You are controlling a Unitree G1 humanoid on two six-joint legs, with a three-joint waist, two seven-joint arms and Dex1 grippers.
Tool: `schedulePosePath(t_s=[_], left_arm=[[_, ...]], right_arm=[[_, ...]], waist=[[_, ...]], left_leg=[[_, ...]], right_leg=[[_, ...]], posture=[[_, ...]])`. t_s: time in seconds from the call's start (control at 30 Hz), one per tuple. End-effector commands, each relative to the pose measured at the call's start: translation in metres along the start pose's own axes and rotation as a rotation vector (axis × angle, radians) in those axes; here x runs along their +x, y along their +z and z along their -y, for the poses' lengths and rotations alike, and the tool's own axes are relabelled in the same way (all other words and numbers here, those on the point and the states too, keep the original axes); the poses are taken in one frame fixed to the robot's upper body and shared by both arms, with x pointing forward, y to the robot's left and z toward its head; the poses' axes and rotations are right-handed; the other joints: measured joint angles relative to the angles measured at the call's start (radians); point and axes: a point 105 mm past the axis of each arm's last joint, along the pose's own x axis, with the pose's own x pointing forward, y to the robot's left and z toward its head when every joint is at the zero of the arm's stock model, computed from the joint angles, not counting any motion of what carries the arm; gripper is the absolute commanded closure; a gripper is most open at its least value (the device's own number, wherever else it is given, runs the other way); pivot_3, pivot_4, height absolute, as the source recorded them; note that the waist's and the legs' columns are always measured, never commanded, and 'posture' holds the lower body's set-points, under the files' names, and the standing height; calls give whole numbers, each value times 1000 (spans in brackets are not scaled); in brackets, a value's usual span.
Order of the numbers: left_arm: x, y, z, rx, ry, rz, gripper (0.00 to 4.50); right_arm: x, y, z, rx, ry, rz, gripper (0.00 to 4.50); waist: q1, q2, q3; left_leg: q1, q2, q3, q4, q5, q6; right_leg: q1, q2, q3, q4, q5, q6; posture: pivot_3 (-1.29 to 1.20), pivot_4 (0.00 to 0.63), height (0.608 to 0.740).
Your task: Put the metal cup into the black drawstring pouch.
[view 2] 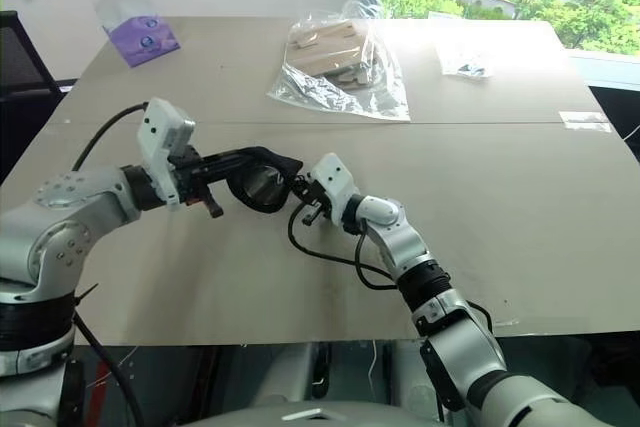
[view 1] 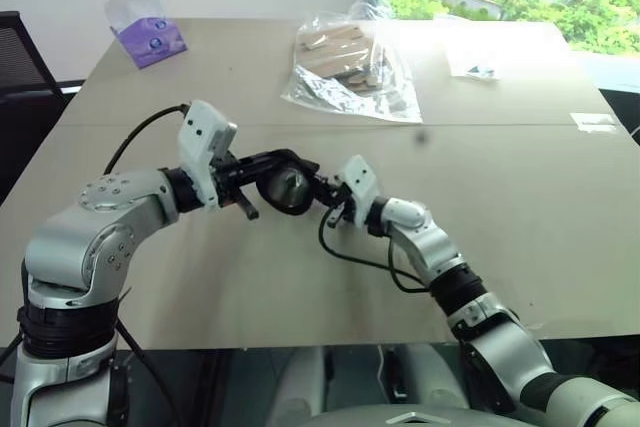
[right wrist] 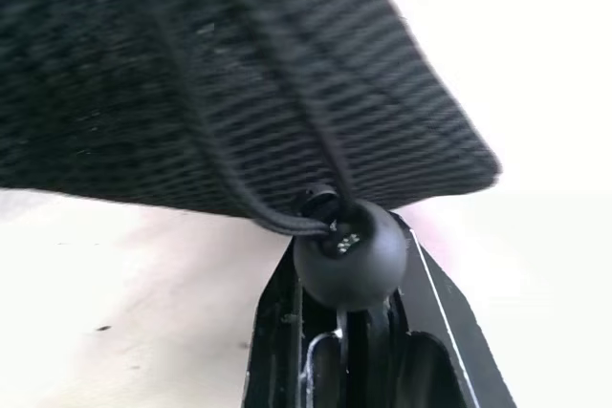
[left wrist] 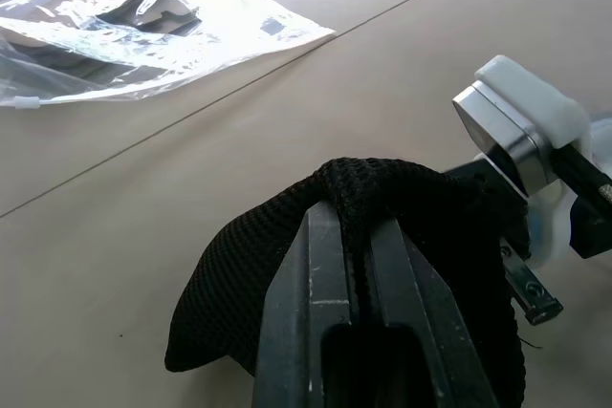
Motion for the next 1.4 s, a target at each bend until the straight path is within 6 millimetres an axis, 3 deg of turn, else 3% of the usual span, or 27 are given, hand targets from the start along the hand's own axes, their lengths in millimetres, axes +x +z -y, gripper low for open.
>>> schedulePosePath(t_s=[0.03, 0.33, 0.53, 0.7, 0.83, 0.97, 1.2, 1.4], left_arm=[[-4, 10, 1, 23, 25, 51, 4500], [-5, 1, 0, -108, 29, 113, 4500], [-2, -5, 1, -142, 5, 112, 4500], [-3, 2, 1, -205, -48, 153, 4500], [4, 26, 25, -160, -179, 212, 3564], [19, 56, 52, -169, -317, 268, 1883], [66, 68, 64, -160, -327, 288, 1883], [79, 71, 68, -168, -338, 317, 1883]], right_arm=[[-13, 22, 13, -52, -73, 75, 4379], [-59, 44, 52, -126, -339, 77, 4379], [-74, 54, 59, -177, -417, 56, 4379], [-84, 71, 62, -310, -449, 43, 4379], [-90, 105, 53, -556, -397, 33, 4500], [-94, 131, 41, -791, -323, -5, 4500], [-95, 151, 31, -1086, -188, -89, 4500], [-94, 158, 30, -1154, -143, -117, 4500]], waist=[[2, 0, 0], [2, 0, 0], [2, 0, 0], [6, 0, 0], [8, 1, 0], [10, 0, 0], [9, 0, 0], [4, 0, 0]], left_leg=[[0, 0, 0, 0, 0, 0], [0, 0, 0, 0, 0, 0], [0, 0, 0, 0, -1, 1], [0, -1, 0, 0, -1, 1], [-2, -1, 0, 1, -1, 1], [-3, -1, -2, 3, -1, 1], [-4, -2, -2, 5, 0, 0], [-6, -1, -3, 5, 0, 0]], right_leg=[[0, 0, 0, 0, 0, 0], [0, -1, 0, 0, 0, 0], [0, -1, 0, 0, 0, 0], [0, -1, 0, 0, 0, 0], [0, -1, 0, 0, 0, 0], [0, 0, -2, 0, 0, 0], [0, 1, -2, 0, 0, 0], [-1, 1, -2, -1, 0, 0]], posture=[[0, 150, 740], [0, 150, 740], [0, 150, 740], [0, 150, 740], [0, 150, 740], [0, 150, 740], [0, 150, 740], [0, 150, 740]])
